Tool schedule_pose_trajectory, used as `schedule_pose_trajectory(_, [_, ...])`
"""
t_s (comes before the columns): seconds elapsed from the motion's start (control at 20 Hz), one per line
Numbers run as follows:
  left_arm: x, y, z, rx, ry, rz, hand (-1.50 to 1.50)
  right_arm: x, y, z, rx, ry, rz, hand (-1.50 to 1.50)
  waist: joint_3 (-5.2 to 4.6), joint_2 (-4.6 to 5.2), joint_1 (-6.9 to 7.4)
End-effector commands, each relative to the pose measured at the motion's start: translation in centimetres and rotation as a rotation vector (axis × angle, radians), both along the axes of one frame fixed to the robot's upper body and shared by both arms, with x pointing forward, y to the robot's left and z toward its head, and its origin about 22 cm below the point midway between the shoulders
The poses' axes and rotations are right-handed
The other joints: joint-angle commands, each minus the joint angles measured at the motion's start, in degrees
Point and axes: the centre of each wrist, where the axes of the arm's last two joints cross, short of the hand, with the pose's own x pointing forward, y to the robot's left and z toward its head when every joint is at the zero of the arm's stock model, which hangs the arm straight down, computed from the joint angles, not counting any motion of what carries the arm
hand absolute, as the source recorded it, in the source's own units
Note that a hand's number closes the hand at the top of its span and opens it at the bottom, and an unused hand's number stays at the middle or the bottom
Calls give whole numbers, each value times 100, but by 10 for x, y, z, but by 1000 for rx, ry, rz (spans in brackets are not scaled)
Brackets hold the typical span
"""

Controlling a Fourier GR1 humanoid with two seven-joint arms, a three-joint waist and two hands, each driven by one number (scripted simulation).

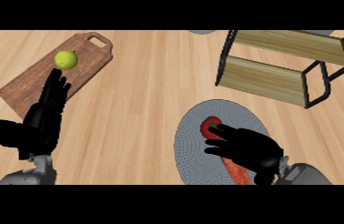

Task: Pick the sweet potato from the placemat and place it in the tiered shelf

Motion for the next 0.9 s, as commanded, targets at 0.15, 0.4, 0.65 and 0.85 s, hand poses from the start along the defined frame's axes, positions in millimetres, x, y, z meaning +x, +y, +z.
schedule_pose_trajectory(0.15, [-1, -1, -3, -3, -6, -9, 0, 19, 2, -23, -53, -28, 78, 150, 17, 40, 24])
schedule_pose_trajectory(0.4, [-1, 15, 4, -1, -7, -5, 0, 11, -12, -36, 9, -118, 124, 150, 17, 39, 17])
schedule_pose_trajectory(0.65, [-6, 16, 1, -12, 31, 11, 0, 2, 0, -29, 49, -103, -273, 150, 11, 5, -124])
schedule_pose_trajectory(0.85, [-11, 25, -4, 11, 17, 78, 0, 1, -36, -44, 41, -102, -843, 150, -2, -36, -640])
